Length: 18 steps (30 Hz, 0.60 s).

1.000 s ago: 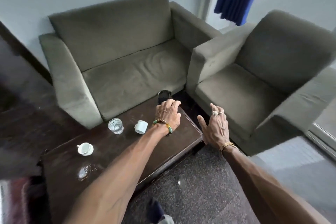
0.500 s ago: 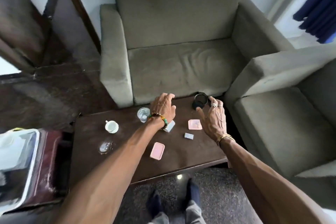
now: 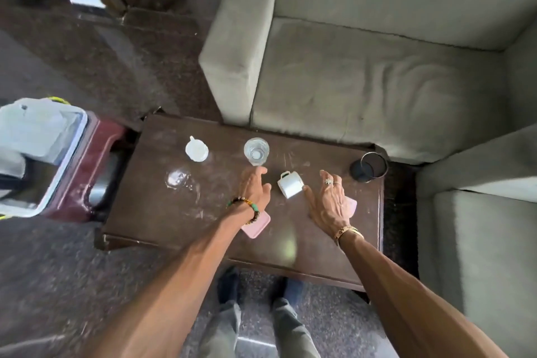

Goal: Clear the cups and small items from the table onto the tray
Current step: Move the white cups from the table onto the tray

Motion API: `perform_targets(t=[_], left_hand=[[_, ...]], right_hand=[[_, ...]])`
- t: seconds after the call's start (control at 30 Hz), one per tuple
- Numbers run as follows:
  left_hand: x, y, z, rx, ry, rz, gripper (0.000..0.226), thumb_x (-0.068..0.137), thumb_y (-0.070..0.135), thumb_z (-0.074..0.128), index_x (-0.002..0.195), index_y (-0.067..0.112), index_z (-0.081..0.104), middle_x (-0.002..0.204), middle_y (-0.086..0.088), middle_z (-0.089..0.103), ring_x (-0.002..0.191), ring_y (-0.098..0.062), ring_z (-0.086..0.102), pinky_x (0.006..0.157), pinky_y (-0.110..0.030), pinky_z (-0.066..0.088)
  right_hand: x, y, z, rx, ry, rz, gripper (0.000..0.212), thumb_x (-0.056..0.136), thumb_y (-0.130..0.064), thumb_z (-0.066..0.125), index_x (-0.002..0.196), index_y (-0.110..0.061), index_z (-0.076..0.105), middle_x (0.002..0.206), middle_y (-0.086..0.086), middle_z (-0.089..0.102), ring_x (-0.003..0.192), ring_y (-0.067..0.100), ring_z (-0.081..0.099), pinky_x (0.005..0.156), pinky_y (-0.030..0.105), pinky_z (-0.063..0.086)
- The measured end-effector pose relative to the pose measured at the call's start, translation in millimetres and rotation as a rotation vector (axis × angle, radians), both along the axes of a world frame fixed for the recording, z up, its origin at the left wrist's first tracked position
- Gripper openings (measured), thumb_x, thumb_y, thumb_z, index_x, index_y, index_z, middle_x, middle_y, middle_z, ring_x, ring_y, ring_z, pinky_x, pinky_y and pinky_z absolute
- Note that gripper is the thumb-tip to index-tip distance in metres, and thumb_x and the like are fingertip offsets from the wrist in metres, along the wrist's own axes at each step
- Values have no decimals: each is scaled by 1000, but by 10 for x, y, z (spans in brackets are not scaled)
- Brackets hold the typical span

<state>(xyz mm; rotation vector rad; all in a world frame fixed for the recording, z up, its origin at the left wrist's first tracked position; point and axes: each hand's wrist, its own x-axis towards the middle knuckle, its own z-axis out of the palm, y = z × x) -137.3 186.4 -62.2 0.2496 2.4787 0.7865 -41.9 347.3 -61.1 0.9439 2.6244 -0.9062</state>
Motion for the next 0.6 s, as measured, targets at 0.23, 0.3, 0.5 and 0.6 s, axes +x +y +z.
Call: perform_targets(t=[0.23, 0.3, 0.5, 0.6], left_hand=[[9, 198, -529, 19, -215, 201, 40, 90, 15, 56, 129, 11, 50, 132, -11, 51, 122, -26, 51, 104, -35, 40], [-33, 257, -696, 13, -260, 244, 41, 90, 18, 58, 130, 12, 49, 134, -10, 52, 122, -26, 52, 104, -38, 41], [-153, 415, -1238, 17, -376, 314, 47, 92, 27, 58, 135, 14, 46, 140, -7, 51, 123, -24, 52, 103, -34, 40], [-199, 505, -1486, 36, -420, 347, 51, 92, 32, 57, 137, 13, 44, 137, -10, 54, 121, -26, 55, 105, -38, 43]], right_hand=[[-201, 211, -484, -148, -75, -44, 59, 102, -36, 52, 148, -3, 38, 146, 17, 39, 131, 35, 48, 110, 36, 34], [-258, 228, -658, -212, -87, -107, 56, 103, -36, 50, 146, 0, 40, 146, 16, 41, 134, 35, 44, 109, 36, 35], [-373, 212, -1231, -172, -226, 22, 47, 109, -26, 36, 145, 2, 44, 148, 28, 41, 137, 42, 37, 110, 42, 31], [-444, 203, -1510, -138, -182, -12, 41, 96, 0, 42, 137, 3, 40, 119, 32, 58, 110, 43, 59, 89, 41, 47]])
